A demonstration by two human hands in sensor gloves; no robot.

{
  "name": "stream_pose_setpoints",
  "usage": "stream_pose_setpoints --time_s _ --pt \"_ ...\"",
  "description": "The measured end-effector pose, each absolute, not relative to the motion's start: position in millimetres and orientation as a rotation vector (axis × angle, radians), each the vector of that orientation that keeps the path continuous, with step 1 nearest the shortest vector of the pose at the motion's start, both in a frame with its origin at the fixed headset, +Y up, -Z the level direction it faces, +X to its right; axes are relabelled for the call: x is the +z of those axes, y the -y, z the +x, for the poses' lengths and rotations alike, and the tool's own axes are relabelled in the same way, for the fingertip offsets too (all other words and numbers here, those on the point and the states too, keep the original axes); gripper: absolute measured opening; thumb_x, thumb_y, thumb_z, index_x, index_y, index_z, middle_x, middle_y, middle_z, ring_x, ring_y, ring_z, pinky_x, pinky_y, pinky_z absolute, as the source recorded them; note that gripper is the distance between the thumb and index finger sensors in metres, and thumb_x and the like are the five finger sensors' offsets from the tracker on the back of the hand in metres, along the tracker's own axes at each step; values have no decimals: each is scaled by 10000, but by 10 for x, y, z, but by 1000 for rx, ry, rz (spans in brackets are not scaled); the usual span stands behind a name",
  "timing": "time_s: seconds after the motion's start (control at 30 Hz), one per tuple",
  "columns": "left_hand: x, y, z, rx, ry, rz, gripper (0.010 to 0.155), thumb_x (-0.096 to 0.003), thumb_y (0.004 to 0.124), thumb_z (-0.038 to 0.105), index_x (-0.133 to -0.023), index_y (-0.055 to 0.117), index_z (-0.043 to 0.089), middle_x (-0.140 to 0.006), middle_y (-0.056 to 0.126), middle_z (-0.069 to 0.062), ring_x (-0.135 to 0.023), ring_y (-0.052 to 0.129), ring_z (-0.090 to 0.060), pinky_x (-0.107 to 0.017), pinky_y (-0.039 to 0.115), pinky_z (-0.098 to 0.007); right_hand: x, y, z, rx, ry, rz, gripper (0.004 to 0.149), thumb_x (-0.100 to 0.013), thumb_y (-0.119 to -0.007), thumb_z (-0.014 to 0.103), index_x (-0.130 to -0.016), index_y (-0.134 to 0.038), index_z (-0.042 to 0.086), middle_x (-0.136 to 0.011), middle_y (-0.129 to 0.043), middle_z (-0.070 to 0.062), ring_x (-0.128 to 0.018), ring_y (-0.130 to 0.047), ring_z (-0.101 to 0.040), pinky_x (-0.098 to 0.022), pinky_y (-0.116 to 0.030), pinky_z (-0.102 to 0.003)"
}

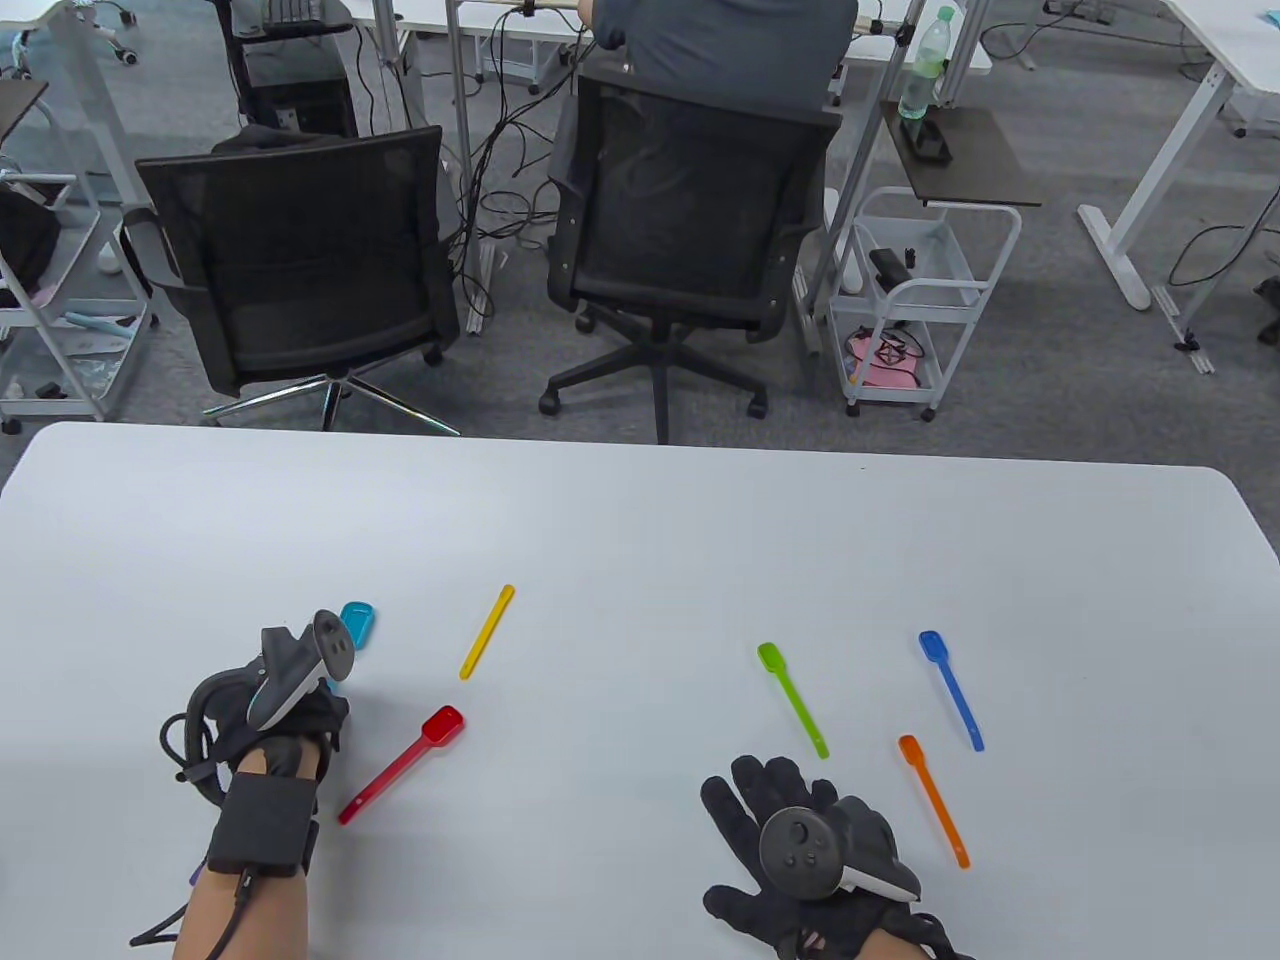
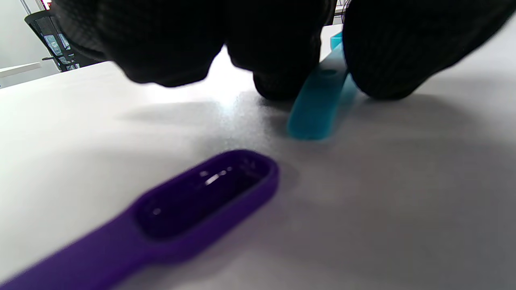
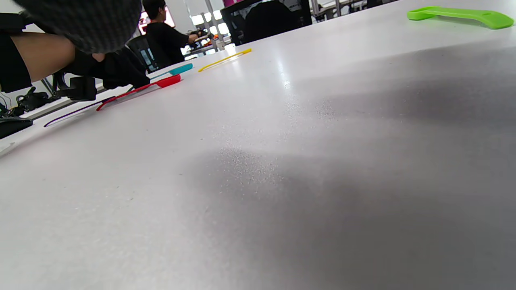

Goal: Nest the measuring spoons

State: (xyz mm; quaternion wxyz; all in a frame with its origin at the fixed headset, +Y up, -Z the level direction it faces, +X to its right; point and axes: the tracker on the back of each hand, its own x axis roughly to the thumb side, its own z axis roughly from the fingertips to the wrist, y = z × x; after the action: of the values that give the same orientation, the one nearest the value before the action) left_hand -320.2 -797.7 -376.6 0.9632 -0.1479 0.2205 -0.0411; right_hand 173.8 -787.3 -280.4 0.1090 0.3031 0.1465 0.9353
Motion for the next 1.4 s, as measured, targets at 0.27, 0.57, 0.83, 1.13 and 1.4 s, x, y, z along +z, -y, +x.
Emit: stream_pose_setpoints --time_s 0.27,0.57,0.83,1.13,1.4 --pt "-3767 7911 -3198 -59 -449 -234 611 -422 925 583 -805 952 107 -372 972 123 -350 1010 -164 -674 721 -619 -2809 7874 1745 2757 -432 879 935 -401 -698 680 -1070 -210 247 -1147 -182 -218 -1007 -227 -596 -608 -295 -827" --pt "-3726 7647 -3023 -55 -439 -155 594 -430 919 586 -796 950 120 -353 973 127 -327 1017 -161 -667 726 -619 -2792 7847 1730 2755 -413 895 935 -401 -697 682 -1072 -212 246 -1147 -183 -216 -1007 -228 -596 -608 -298 -827" --pt "-3663 7439 -2560 -23 -470 -103 591 -442 919 581 -785 957 102 -342 975 125 -306 1019 -163 -649 734 -625 -2739 7795 1718 2760 -371 916 932 -401 -695 683 -1072 -219 245 -1146 -184 -218 -1005 -233 -597 -607 -302 -826" --pt "-3625 7365 -1669 21 -437 -53 592 -449 912 582 -779 960 93 -337 976 124 -297 1021 -163 -641 736 -627 -2682 7701 1751 2750 -301 919 931 -401 -694 683 -1075 -228 242 -1145 -188 -220 -1005 -236 -598 -606 -307 -826" --pt "-3641 7451 -957 65 -408 -45 594 -452 909 587 -772 963 90 -330 977 131 -283 1025 -158 -634 745 -618 -2682 7681 1784 2749 -276 898 931 -402 -696 679 -1075 -236 231 -1143 -192 -225 -1000 -255 -599 -602 -308 -827"
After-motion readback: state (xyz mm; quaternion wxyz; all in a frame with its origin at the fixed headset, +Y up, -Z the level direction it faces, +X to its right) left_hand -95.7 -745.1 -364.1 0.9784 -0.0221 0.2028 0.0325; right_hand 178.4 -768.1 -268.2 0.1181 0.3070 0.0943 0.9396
